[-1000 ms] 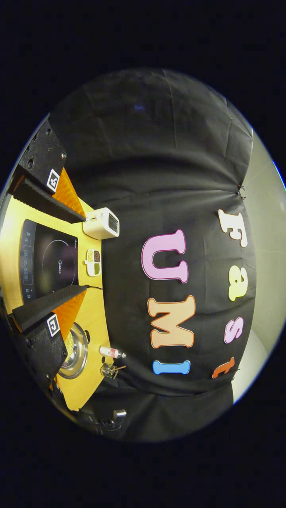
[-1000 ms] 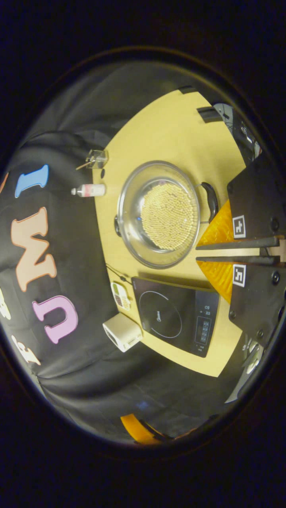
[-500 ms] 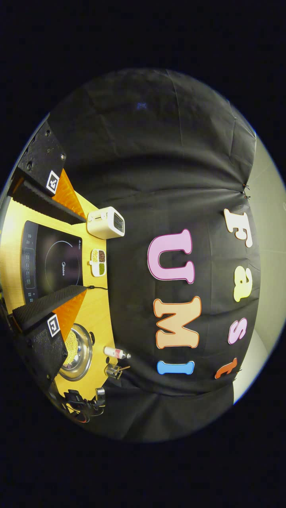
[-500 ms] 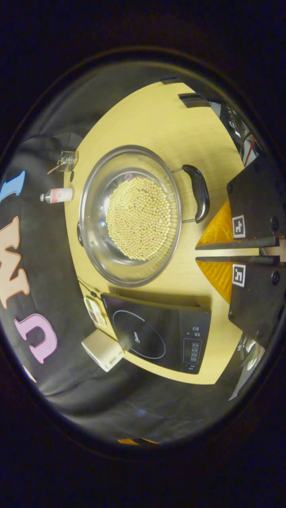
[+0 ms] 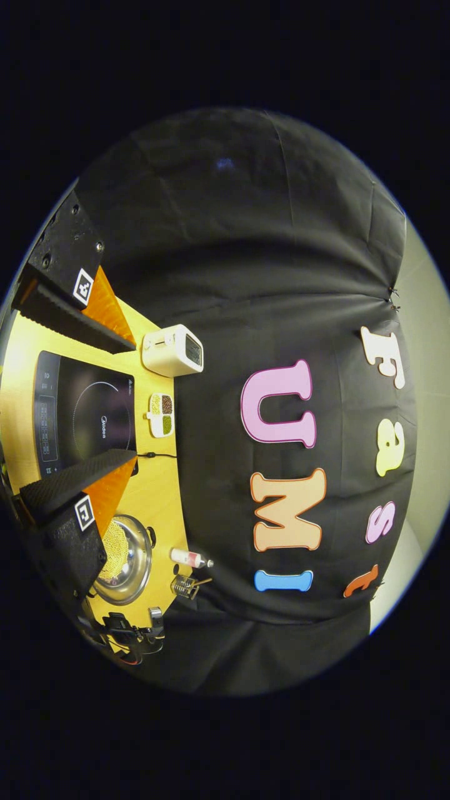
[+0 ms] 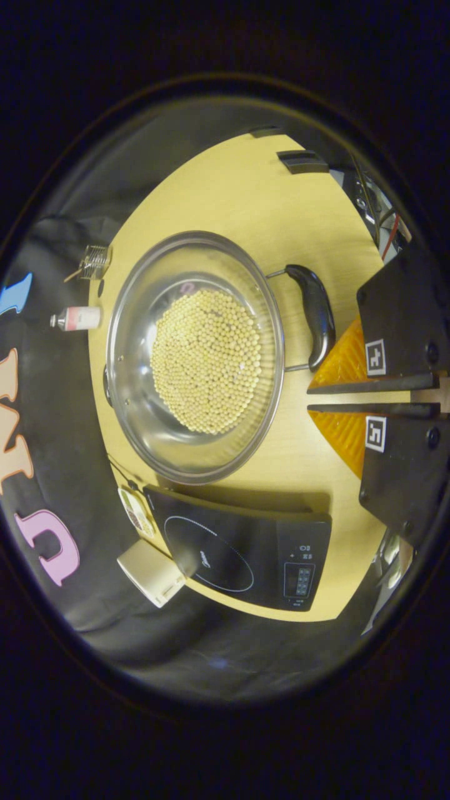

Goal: First push the handle of the pot to place it horizontally, then grasp the pot with both hands and set it on the induction cooktop.

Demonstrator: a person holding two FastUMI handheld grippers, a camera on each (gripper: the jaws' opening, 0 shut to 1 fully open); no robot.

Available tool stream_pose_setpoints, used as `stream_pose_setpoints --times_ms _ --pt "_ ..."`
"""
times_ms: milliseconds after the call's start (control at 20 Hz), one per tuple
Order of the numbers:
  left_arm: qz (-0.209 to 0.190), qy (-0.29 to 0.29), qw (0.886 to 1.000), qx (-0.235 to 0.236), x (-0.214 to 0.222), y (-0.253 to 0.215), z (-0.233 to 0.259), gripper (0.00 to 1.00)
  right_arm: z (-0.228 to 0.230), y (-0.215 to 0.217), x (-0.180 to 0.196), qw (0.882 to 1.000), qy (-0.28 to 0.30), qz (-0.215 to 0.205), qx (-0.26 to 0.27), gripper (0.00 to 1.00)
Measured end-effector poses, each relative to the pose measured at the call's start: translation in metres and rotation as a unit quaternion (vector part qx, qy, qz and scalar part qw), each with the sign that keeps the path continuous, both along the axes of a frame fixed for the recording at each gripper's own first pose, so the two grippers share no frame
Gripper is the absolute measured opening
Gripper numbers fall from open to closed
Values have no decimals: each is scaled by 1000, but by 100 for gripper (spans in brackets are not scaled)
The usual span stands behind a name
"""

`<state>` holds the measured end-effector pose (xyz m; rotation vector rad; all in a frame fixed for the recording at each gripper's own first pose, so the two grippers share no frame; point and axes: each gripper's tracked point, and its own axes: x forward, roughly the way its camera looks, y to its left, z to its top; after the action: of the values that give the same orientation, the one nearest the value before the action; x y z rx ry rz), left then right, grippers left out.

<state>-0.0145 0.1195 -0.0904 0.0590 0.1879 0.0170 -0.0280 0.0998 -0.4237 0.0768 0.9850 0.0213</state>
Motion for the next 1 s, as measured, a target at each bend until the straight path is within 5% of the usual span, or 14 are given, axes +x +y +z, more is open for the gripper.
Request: stream_pose_setpoints --times_ms 250,1000 --pt "-10 4 1000 -5 4 -4 -4 95 1 -9 3 1000 3 -13 -9 5" --pt "-11 30 999 -23 14 -25 -20 94 2 -87 7 997 31 -10 -76 10"
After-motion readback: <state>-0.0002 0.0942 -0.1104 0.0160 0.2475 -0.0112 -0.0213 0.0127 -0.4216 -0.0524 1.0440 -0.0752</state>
